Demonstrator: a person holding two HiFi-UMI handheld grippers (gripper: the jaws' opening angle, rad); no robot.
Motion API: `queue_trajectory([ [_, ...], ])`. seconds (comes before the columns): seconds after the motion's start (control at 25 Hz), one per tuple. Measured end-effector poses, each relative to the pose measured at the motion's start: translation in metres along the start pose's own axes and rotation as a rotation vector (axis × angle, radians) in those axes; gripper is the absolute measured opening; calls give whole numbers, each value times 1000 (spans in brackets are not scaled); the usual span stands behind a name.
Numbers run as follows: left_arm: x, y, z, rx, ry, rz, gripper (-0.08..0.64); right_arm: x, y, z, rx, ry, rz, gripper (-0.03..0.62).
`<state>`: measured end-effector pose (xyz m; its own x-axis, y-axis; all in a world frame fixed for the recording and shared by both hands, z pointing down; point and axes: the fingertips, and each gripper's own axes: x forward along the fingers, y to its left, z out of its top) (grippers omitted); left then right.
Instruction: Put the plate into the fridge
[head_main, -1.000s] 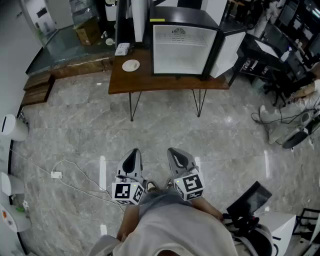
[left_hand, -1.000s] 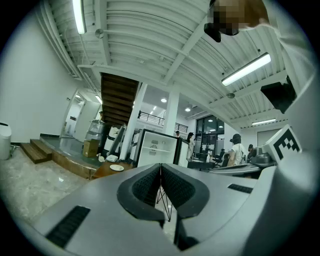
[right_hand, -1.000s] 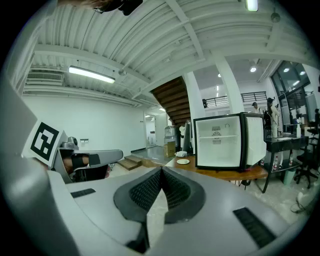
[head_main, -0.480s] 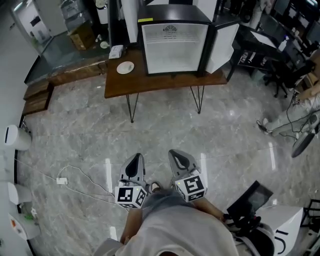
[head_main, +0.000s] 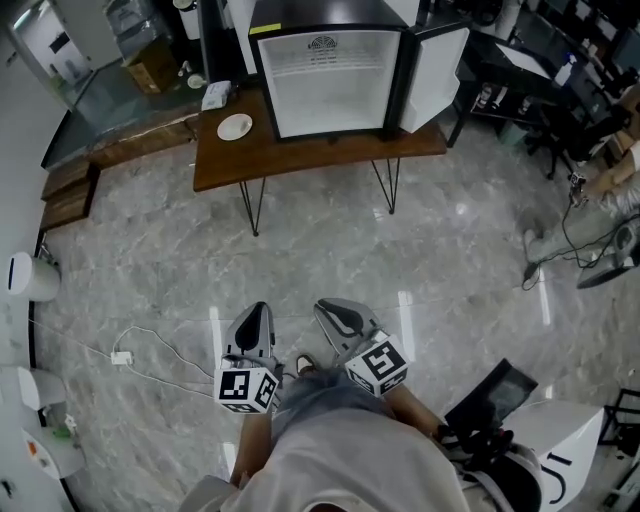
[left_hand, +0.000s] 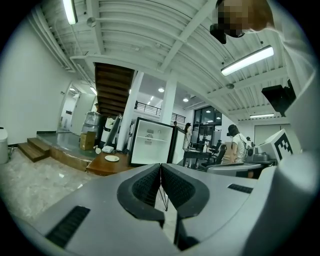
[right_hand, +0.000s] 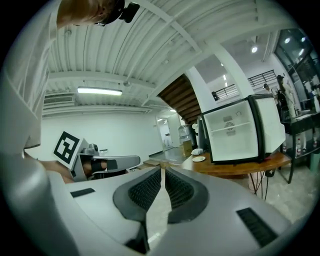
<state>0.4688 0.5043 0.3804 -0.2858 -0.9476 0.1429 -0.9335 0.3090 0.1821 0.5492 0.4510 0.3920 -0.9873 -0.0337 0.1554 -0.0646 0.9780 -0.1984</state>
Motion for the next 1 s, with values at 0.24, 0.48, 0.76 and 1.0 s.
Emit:
queue_trajectory([
  [0.24, 21, 6, -21, -43, 19, 11, 20, 11, -12, -21, -16, 55, 54, 20],
  [0.48, 62, 54, -15, -63, 4, -41, 20, 70, -20, -23, -34, 88, 27, 20],
  [0.76, 84, 185, 38, -70, -84, -67, 20, 200, 16, 9, -88, 92, 20, 20],
  [1.0, 83, 312, 73, -71, -123, -47, 20, 328, 61, 33, -141, 90, 66, 20],
])
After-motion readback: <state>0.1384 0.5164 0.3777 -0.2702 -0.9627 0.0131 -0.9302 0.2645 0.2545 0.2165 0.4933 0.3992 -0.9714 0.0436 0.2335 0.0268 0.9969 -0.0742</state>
